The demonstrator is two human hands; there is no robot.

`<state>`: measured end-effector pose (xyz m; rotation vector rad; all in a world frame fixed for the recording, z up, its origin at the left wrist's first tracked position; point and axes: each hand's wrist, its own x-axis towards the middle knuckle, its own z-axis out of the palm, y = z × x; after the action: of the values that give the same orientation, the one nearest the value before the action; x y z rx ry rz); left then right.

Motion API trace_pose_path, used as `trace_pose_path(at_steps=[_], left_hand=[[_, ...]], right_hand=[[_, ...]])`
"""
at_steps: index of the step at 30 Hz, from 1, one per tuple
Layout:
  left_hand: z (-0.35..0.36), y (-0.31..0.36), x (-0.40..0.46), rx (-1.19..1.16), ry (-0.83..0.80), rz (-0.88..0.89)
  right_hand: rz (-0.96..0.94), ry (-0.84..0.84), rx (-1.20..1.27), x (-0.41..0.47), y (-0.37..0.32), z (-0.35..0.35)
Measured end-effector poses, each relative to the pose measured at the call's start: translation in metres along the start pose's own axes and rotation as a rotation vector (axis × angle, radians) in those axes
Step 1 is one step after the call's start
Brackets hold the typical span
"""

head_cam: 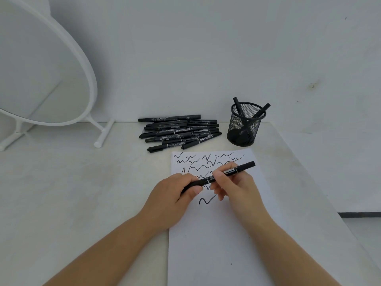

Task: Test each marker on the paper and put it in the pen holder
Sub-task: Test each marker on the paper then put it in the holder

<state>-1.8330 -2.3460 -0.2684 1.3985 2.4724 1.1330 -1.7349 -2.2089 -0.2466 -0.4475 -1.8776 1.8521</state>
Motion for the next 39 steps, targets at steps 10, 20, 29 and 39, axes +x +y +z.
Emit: trace_pose_path(at_steps=[10, 20, 29, 39], left_hand=[[-0.003, 0.004, -0.001, -0.029, 0.009, -0.005], [-0.006, 0.009, 0.0, -0.099, 0.024, -0.036], [-0.003, 0.017, -0.002, -0.237, 0.019, -0.09], [0.0, 0.013, -0.001, -0.28, 0.036, -0.112]], right_hand=[[0.014, -0.049, 0.037, 0.002, 0.007, -0.001], [-0.006, -0.095, 0.15, 0.006, 0.014, 0.001], [-0.016, -0.154, 0.169, 0.009, 0.017, -0.004], [-0.04, -0.051, -0.094, 0.005, 0.006, 0.001]])
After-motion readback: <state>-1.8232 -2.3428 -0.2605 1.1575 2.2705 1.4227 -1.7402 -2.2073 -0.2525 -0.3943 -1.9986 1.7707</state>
